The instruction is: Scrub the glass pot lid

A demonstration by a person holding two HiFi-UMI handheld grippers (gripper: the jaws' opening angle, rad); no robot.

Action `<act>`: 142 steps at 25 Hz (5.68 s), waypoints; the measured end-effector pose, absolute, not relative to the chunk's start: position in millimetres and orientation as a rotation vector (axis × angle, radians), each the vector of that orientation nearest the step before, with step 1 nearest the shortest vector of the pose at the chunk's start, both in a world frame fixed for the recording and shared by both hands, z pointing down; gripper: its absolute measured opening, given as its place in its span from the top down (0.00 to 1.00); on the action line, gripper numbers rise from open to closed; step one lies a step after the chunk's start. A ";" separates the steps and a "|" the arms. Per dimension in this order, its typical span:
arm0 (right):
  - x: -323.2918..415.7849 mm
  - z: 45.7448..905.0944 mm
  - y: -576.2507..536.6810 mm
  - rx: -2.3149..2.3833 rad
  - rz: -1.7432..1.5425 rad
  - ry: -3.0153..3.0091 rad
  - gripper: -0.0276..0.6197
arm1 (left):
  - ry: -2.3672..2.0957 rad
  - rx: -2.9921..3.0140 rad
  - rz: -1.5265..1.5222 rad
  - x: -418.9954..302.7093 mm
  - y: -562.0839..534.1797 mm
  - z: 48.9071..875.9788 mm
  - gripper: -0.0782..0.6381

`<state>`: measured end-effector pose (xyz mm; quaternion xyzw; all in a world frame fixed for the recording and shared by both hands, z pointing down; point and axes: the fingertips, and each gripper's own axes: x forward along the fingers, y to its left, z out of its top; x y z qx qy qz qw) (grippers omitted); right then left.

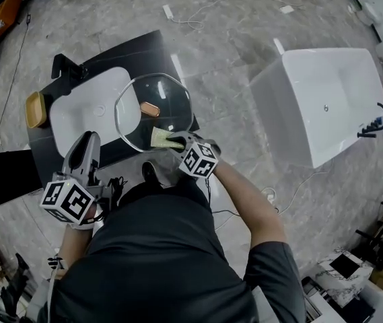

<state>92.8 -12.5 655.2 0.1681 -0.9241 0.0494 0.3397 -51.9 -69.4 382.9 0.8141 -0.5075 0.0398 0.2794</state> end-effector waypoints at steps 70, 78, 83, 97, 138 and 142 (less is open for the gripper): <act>-65.9 631.6 -219.8 0.244 -0.078 -2.114 0.87 | -1.692 1.641 -0.220 -255.9 10.0 423.8 0.79; -75.7 661.4 -184.5 0.104 -0.121 -2.055 0.87 | -1.665 1.604 -0.251 -258.3 9.5 432.3 0.79; -83.7 663.2 -150.5 -0.012 -0.199 -2.038 0.87 | -1.617 1.660 -0.229 -237.2 -5.9 427.0 0.79; -65.7 668.1 -95.3 -0.070 -0.432 -1.984 0.87 | -1.486 1.789 -0.170 -183.5 -33.9 419.6 0.79; 172.0 654.8 -215.4 1.569 1.557 -2.085 0.87 | -1.324 1.854 -0.073 -126.3 -63.1 422.6 0.79; 213.1 663.6 -193.6 1.674 1.588 -2.047 0.87 | -1.271 1.894 -0.045 -105.1 -72.9 424.2 0.79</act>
